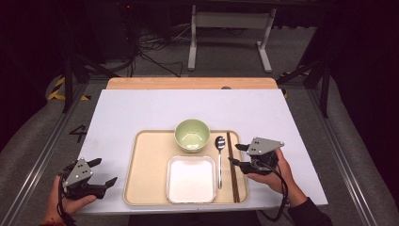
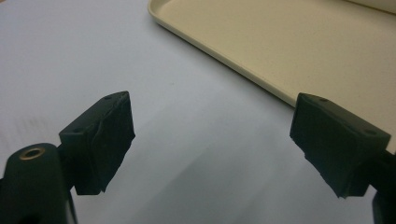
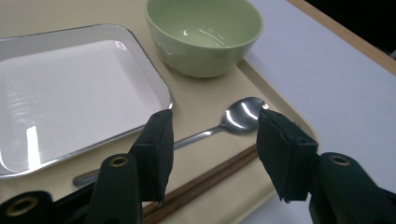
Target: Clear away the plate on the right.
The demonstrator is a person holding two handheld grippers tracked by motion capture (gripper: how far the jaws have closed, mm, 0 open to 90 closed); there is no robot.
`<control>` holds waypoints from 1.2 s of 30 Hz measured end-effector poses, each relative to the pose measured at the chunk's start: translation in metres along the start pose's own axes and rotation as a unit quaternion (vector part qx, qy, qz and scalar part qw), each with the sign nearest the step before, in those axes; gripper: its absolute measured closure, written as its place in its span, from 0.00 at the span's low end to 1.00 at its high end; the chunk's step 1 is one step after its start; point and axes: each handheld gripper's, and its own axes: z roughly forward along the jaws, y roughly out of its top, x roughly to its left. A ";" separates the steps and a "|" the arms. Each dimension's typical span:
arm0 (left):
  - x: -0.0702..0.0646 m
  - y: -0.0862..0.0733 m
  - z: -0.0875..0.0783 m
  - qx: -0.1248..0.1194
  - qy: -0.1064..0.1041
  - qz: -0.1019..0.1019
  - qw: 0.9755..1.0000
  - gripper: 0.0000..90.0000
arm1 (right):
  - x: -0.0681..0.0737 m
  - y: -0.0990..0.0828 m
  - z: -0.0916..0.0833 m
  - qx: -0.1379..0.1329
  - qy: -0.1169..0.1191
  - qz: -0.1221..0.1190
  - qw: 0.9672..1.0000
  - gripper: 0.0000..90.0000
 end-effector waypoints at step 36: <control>0.003 0.007 0.012 0.004 -0.008 0.003 1.000 0.16 | -0.045 -0.105 -0.040 0.015 -0.156 0.098 0.983 0.22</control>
